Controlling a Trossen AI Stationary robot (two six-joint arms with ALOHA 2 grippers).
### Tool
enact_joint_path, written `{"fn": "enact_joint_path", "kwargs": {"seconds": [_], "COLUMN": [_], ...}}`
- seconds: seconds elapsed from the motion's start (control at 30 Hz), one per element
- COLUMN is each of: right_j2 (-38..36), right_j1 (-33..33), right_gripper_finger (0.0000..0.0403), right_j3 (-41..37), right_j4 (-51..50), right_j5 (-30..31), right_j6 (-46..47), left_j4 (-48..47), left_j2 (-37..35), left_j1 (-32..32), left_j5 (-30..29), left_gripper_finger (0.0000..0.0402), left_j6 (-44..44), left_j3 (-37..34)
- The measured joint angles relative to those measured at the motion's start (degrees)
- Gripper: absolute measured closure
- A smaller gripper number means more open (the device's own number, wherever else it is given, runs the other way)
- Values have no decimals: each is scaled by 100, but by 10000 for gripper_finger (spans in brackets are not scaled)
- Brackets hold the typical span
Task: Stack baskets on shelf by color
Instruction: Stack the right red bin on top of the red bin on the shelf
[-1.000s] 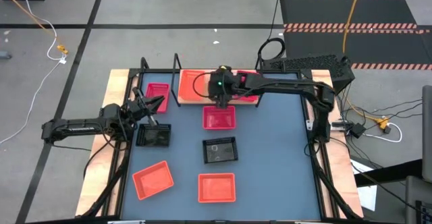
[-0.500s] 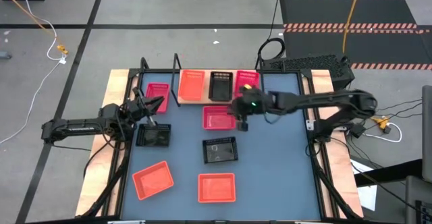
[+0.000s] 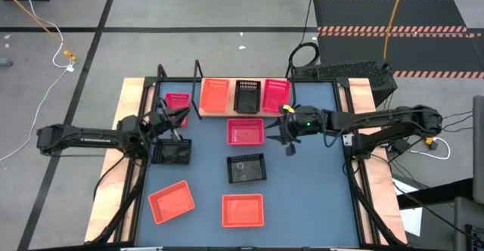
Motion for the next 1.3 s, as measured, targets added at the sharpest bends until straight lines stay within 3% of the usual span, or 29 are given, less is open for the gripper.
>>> {"fn": "enact_joint_path", "kwargs": {"seconds": [0.13,0.3,0.4,0.5,0.6,0.7,0.9,0.97,1.17,1.3], "right_j2": [378,865,1005,998,823,631,484,490,460,589], "right_j1": [-3,-2,2,88,323,495,999,1171,1451,973], "right_gripper_finger": [246,246,248,254,260,261,261,261,262,262], "right_j3": [0,-2,-2,-2,0,9,9,7,7,15], "right_j4": [-162,-142,-236,-486,-537,-648,-1379,-1609,-1442,-1215], "right_j5": [23,100,481,588,1228,1759,1810,1841,2408,2061], "right_j6": [-1322,-2554,-2184,-1910,-2333,-2562,-709,-519,-1998,-2722], "left_j4": [728,824,797,815,825,813,799,793,-146,-525], "left_j2": [976,1884,2328,2658,2949,3275,3959,4117,4192,4133], "left_j1": [108,327,410,471,589,752,631,594,406,260], "left_j5": [-3,-15,-16,-89,-361,-370,308,350,354,348], "left_gripper_finger": [364,364,364,364,364,364,364,364,364,364], "left_j6": [88,168,243,849,1391,1333,882,838,726,530], "left_j3": [29,376,651,1098,1615,1917,2279,2458,2728,2728]}}
